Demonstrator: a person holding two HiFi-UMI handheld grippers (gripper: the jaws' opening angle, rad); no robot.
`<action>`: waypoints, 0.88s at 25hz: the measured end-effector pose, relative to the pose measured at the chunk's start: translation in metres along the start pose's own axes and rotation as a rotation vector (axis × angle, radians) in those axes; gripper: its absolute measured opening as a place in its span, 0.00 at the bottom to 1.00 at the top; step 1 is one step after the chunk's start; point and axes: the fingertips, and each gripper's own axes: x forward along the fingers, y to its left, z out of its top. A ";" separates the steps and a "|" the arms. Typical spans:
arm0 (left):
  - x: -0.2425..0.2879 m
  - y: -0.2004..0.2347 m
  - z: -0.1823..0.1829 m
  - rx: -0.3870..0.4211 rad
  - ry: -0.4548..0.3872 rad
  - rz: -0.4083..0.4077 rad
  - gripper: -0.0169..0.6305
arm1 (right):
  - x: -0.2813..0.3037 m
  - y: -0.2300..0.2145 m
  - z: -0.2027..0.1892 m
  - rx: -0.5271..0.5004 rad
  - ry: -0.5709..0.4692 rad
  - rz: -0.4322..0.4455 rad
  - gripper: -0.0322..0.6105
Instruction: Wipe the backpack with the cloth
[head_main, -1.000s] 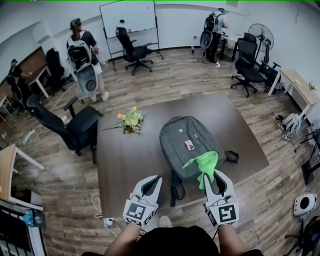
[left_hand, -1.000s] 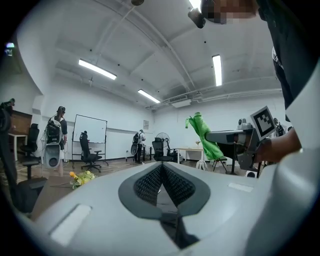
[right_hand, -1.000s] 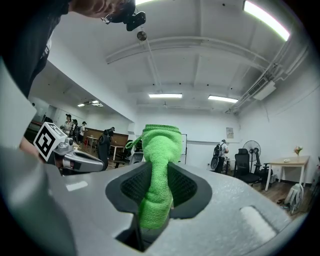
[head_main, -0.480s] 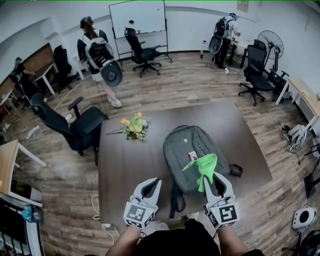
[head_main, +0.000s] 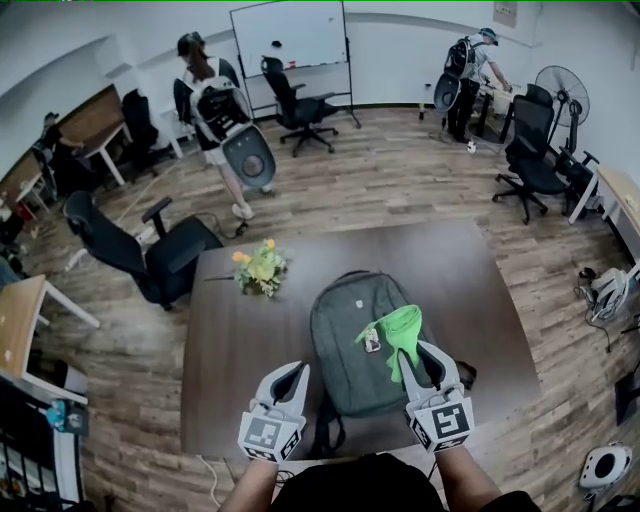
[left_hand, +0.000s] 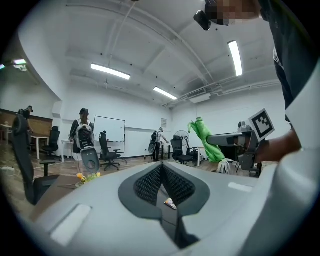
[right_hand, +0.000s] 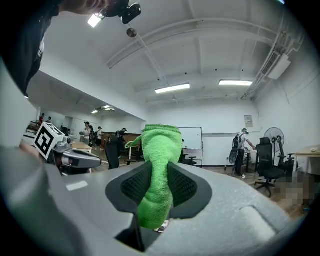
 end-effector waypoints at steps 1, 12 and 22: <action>0.004 0.000 0.001 -0.003 0.004 0.016 0.05 | 0.004 -0.006 -0.001 -0.001 0.001 0.013 0.21; 0.017 0.025 -0.022 -0.029 0.079 0.109 0.05 | 0.055 -0.019 -0.026 0.039 0.049 0.080 0.21; 0.026 0.074 -0.032 -0.104 0.064 0.105 0.05 | 0.102 0.005 -0.061 0.017 0.138 0.092 0.21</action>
